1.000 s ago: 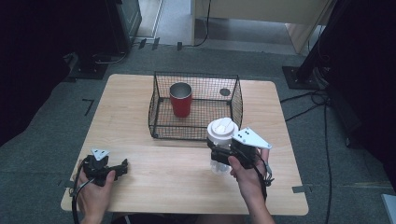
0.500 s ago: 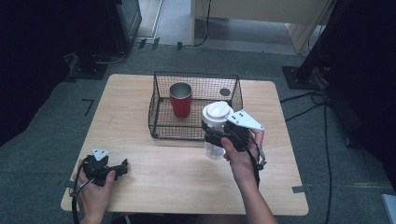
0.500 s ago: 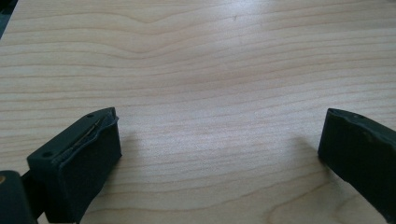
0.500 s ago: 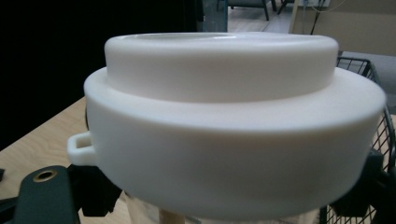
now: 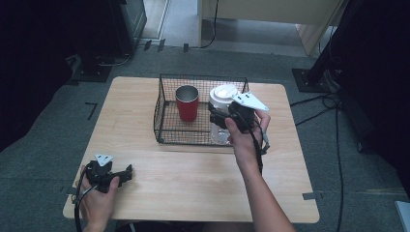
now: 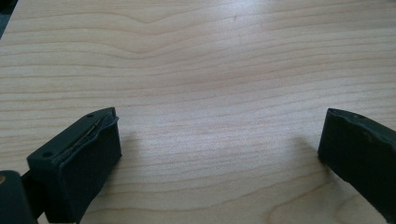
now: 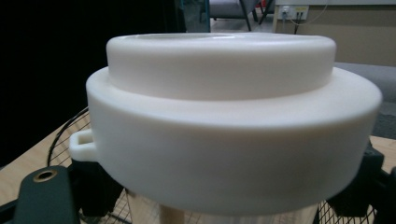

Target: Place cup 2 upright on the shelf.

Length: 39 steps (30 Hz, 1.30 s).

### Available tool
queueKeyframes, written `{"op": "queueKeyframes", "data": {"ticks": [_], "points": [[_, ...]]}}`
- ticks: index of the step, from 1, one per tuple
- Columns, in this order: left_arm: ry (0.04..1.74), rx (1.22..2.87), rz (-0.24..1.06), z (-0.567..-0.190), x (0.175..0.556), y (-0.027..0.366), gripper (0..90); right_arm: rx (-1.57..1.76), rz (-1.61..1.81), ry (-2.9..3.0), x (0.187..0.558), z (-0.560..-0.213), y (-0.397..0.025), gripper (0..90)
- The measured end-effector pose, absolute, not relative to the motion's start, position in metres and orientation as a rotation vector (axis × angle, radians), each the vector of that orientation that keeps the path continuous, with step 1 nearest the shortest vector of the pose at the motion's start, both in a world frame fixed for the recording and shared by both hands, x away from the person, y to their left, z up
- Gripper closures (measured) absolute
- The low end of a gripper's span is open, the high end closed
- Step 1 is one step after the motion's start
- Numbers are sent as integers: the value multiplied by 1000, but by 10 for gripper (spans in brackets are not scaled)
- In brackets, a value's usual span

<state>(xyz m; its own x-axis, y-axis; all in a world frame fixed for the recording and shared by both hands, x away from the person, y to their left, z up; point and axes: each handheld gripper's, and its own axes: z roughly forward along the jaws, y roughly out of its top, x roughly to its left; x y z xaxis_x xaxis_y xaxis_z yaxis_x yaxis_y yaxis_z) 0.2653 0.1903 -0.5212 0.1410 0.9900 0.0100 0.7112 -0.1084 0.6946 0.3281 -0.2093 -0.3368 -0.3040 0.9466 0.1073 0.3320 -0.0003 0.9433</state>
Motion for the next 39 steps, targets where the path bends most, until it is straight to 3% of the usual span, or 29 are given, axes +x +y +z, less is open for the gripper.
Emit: {"op": "queueKeyframes", "data": {"ticks": [15,39], "points": [[1627,1880,668,-521,265,190,0,1380,1257,1615,375,-338,-204,157],[1628,1878,668,-521,265,190,0,1504,1106,1589,432,-381,-206,157]]}}
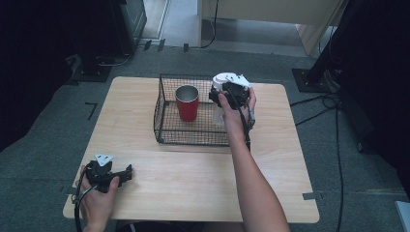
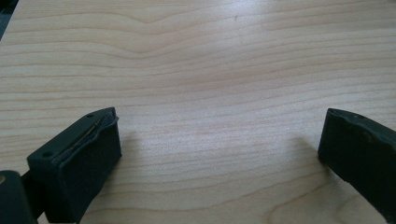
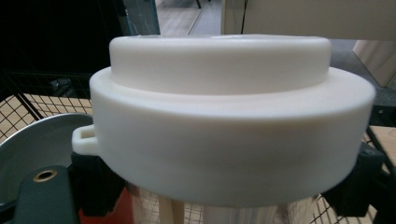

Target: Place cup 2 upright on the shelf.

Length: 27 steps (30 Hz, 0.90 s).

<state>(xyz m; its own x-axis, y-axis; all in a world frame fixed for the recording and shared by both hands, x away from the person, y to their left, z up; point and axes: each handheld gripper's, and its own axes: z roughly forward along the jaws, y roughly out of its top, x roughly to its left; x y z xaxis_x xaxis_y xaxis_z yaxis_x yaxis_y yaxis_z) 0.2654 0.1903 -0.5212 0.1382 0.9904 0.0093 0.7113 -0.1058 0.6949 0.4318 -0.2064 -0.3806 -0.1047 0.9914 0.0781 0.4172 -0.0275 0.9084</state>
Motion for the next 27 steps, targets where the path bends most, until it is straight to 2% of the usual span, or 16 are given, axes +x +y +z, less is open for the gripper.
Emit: {"op": "queueKeyframes", "data": {"ticks": [15,27], "points": [[1629,1878,668,-521,265,190,0,1544,1105,1568,454,-411,-195,157],[1629,1878,668,-521,265,190,0,1547,1099,1586,453,-423,-195,157]]}}
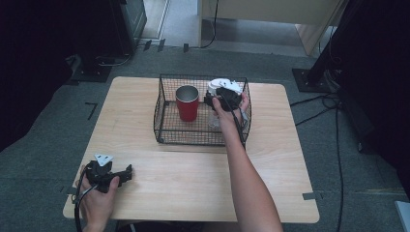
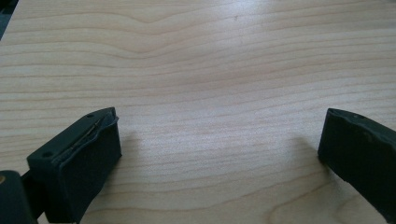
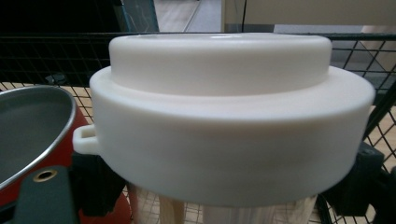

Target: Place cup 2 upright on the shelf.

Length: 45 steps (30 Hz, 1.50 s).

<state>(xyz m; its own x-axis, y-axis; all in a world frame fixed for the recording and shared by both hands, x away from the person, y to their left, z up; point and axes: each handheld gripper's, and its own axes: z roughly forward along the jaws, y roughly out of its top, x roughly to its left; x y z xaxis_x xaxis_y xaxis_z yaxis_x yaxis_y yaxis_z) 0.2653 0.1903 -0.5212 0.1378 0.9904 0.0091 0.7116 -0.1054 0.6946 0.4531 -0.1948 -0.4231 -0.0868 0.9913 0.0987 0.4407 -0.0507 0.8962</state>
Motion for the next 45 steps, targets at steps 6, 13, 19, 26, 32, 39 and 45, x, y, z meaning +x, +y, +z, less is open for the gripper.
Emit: {"op": "queueKeyframes", "data": {"ticks": [6,13,19,26,32,39,45], "points": [[1629,1878,668,-521,265,190,0,1581,1062,1626,448,-419,-199,154],[1629,1879,668,-521,265,190,0,1610,983,1657,443,-415,-199,143],[1629,1879,668,-521,265,190,0,1617,932,1682,434,-414,-197,73],[1629,1877,669,-521,265,190,0,1629,927,1685,424,-414,-200,2],[1628,1879,669,-521,265,190,0,1630,931,1679,418,-414,-199,0],[1628,1879,669,-521,265,190,0,1579,956,1697,409,-411,-197,0],[1628,1880,669,-521,265,190,0,1560,988,1704,399,-406,-199,0]]}}
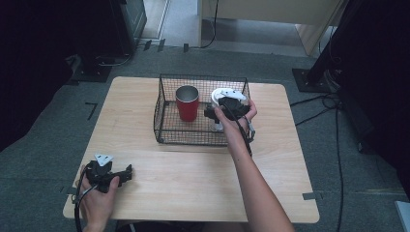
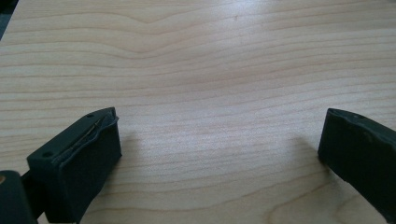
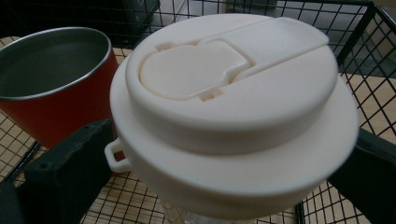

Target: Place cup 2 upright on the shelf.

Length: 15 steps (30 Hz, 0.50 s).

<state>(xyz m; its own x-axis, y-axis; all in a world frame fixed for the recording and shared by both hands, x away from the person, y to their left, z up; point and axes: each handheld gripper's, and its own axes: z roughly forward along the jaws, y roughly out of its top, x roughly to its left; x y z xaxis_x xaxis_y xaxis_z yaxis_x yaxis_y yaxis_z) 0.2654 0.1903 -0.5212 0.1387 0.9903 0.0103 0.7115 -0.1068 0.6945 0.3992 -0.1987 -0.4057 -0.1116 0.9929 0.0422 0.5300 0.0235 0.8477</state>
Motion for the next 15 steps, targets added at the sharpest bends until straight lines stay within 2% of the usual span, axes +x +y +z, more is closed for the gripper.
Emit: {"op": "queueKeyframes", "data": {"ticks": [15], "points": [[1628,1878,668,-521,265,190,0,1497,1061,1707,364,-396,-215,0]]}}
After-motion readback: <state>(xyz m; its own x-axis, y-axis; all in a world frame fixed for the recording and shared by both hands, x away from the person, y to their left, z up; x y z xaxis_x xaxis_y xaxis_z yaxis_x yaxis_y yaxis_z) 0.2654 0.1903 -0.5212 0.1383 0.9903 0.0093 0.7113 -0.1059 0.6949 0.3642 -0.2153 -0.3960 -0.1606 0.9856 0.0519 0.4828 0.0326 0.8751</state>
